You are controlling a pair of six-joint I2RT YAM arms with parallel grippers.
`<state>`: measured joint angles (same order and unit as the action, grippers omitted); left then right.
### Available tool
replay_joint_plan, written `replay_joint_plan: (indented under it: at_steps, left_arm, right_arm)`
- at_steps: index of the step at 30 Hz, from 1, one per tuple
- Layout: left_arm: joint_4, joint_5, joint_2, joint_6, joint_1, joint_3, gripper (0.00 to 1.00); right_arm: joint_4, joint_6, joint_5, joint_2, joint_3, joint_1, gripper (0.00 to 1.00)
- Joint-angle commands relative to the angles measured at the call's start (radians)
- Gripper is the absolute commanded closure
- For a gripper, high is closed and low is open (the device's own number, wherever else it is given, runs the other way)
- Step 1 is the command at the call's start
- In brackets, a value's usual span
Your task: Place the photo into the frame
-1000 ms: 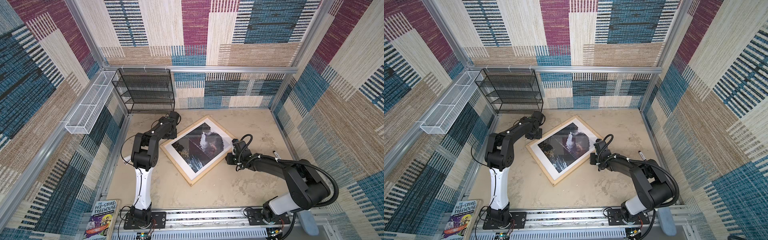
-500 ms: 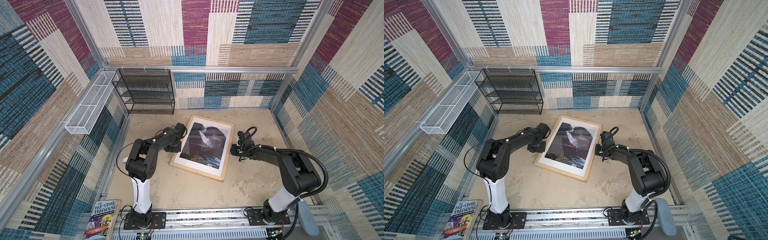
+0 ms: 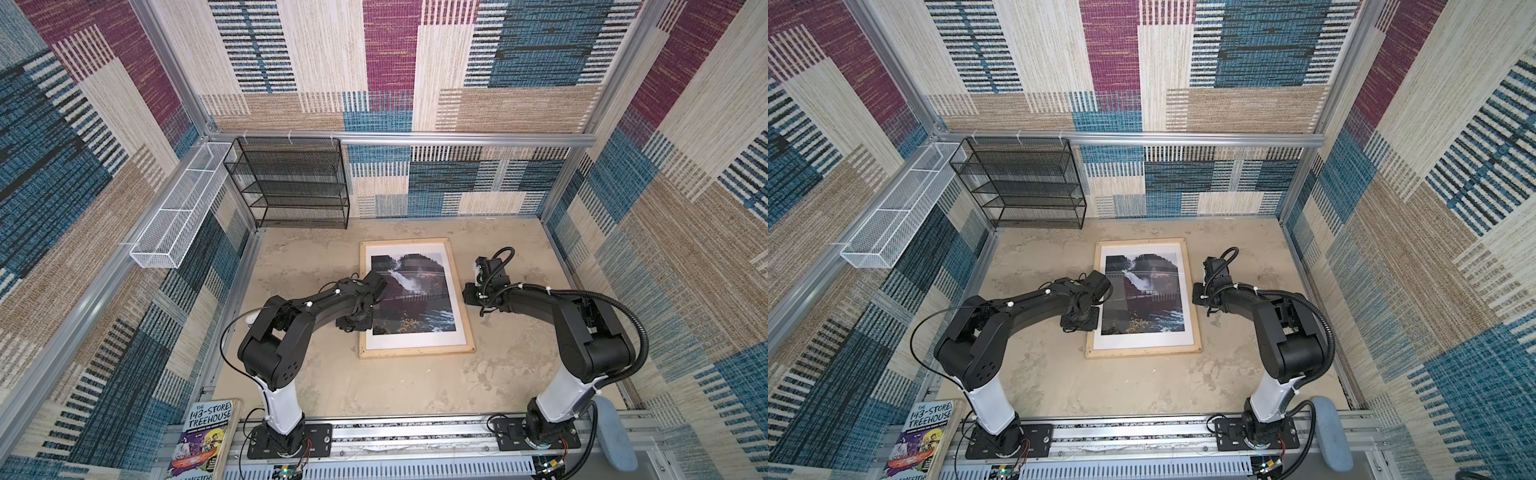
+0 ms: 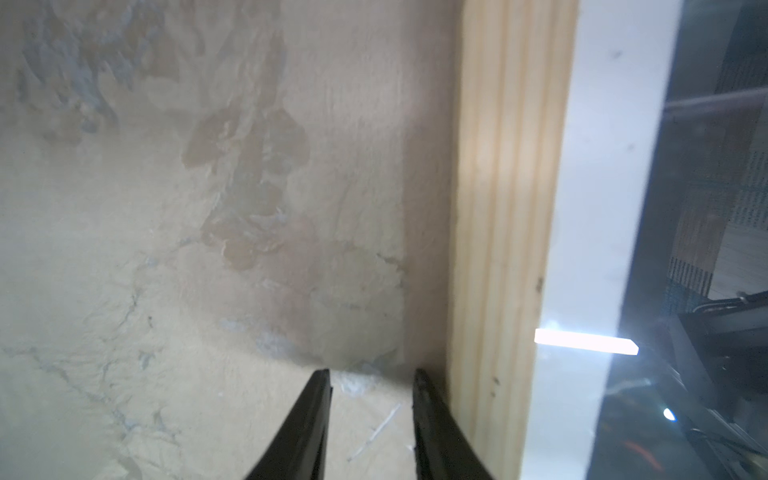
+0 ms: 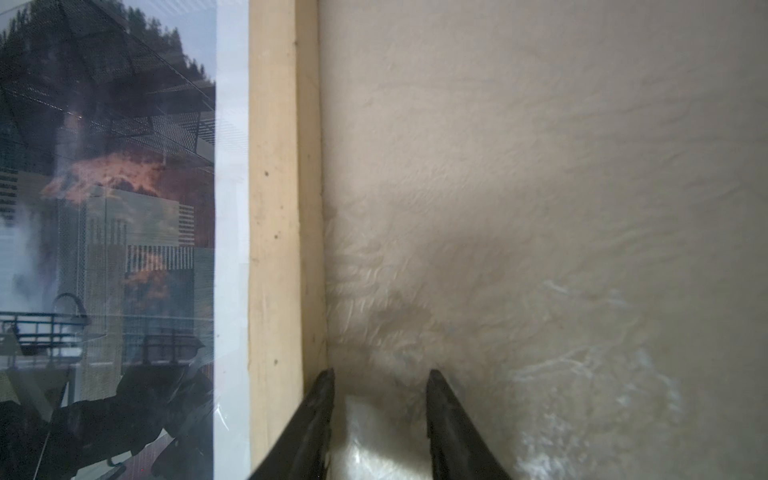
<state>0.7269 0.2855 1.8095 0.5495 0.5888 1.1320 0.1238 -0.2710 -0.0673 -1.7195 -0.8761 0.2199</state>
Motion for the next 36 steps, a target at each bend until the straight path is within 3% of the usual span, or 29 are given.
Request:
replay_joint_plan:
  at_steps: [1, 4, 6, 8, 9, 13, 17, 19, 24, 27, 29, 31, 32, 34, 36]
  left_arm:
    - [-0.057, -0.056, -0.012, 0.016, 0.004, 0.012, 0.6]
    - [-0.017, 0.01, -0.071, -0.016, -0.001, 0.06, 0.57]
    - [-0.006, 0.059, -0.133, -0.058, -0.008, 0.092, 0.51]
    - [-0.01, 0.094, -0.197, -0.112, -0.038, 0.114, 0.41]
    - [-0.018, 0.093, -0.223, -0.141, -0.061, 0.118, 0.03]
    - [-0.052, 0.103, -0.337, -0.213, -0.187, 0.095, 0.01]
    - [-0.249, 0.177, -0.465, -0.328, -0.293, -0.065, 0.01]
    - [-0.418, 0.231, -0.538, -0.374, -0.331, -0.195, 0.0]
    - [-1.054, 0.065, -0.678, -0.532, -0.425, -0.638, 0.0]
    - [-1.529, 0.076, -0.627, -0.564, -0.451, -0.876, 0.0]
    - [-1.619, 0.031, -0.554, -0.498, -0.521, -0.902, 0.0]
    - [-1.471, -0.112, -0.561, -0.49, -0.581, -0.843, 0.0]
    - [-1.489, -0.148, -0.532, -0.497, -0.6, -0.828, 0.0]
    - [-1.671, -0.138, -0.398, -0.471, -0.632, -0.856, 0.0]
    - [-1.86, -0.219, -0.252, -0.477, -0.658, -0.856, 0.01]
  right_arm:
    - [0.008, -0.009, -0.062, 0.028, 0.012, -0.007, 0.6]
    - [-0.001, -0.01, -0.03, 0.124, 0.037, -0.049, 0.57]
    - [-0.011, 0.003, -0.009, 0.209, 0.053, -0.091, 0.45]
    - [-0.035, 0.02, 0.027, 0.298, 0.073, -0.141, 0.27]
    - [-0.036, 0.025, 0.044, 0.327, 0.076, -0.164, 0.0]
    - [-0.022, 0.032, 0.22, 0.444, 0.09, -0.225, 0.0]
    - [-0.225, 0.026, 0.333, 0.561, 0.231, -0.238, 0.0]
    - [-0.375, 0.095, 0.367, 0.551, 0.307, -0.243, 0.0]
    - [-0.811, 0.21, 0.309, 0.481, 0.514, -0.249, 0.0]
    - [-1.142, 0.264, 0.262, 0.38, 0.641, -0.25, 0.0]
    - [-1.079, 0.297, 0.209, 0.342, 0.587, -0.252, 0.01]
    - [-1.07, 0.344, 0.201, 0.29, 0.546, -0.257, 0.0]
    - [-1.067, 0.341, 0.216, 0.281, 0.538, -0.258, 0.0]
    - [-1.06, 0.334, 0.199, 0.291, 0.541, -0.268, 0.0]
    - [-1.079, 0.325, 0.187, 0.304, 0.558, -0.278, 0.0]
